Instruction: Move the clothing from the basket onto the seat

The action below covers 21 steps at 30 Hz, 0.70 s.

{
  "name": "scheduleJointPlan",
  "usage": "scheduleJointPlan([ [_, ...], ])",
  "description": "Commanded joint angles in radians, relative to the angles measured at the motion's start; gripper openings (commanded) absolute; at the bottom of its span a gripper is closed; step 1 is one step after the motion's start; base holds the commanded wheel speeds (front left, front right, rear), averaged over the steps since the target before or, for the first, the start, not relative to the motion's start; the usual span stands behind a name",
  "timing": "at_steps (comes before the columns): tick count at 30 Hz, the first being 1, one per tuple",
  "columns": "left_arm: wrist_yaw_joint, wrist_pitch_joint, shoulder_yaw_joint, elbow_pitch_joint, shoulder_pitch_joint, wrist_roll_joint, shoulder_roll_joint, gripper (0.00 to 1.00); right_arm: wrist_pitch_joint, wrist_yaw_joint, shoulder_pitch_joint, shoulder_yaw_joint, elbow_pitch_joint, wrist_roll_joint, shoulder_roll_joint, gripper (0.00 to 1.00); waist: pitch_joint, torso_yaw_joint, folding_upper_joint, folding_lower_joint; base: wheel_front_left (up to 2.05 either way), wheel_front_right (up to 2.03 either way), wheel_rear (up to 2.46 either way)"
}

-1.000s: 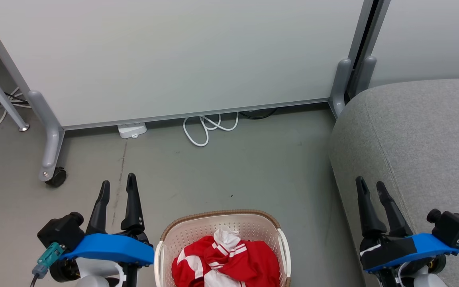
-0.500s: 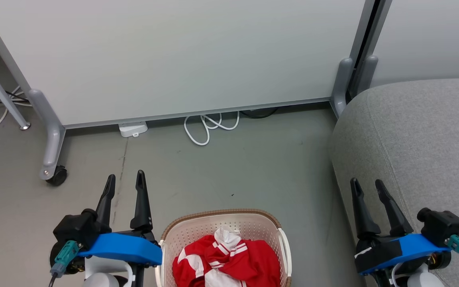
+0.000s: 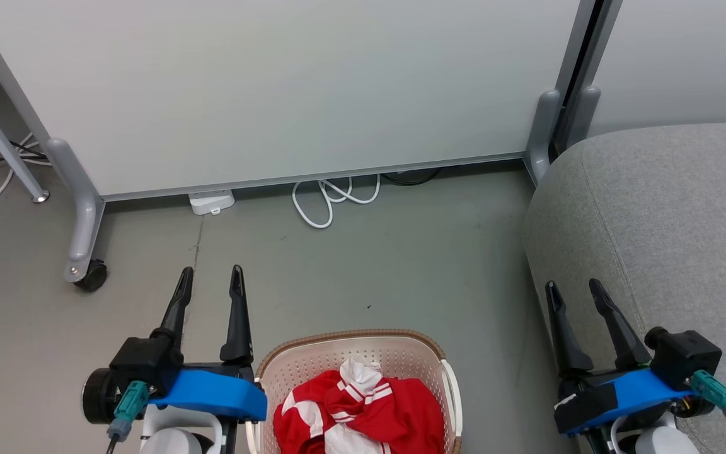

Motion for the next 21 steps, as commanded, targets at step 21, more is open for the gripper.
scheduleJointPlan([
  [21, 0.008, -0.046, -0.034, 0.007, -0.023, 0.166, 0.003, 1.00, -0.048, 0.003, -0.025, 0.022, 0.015, -0.176, -0.008, 1.00, 0.003, 0.005, 0.0000, 0.0000, 0.00, 0.00, 0.00],
])
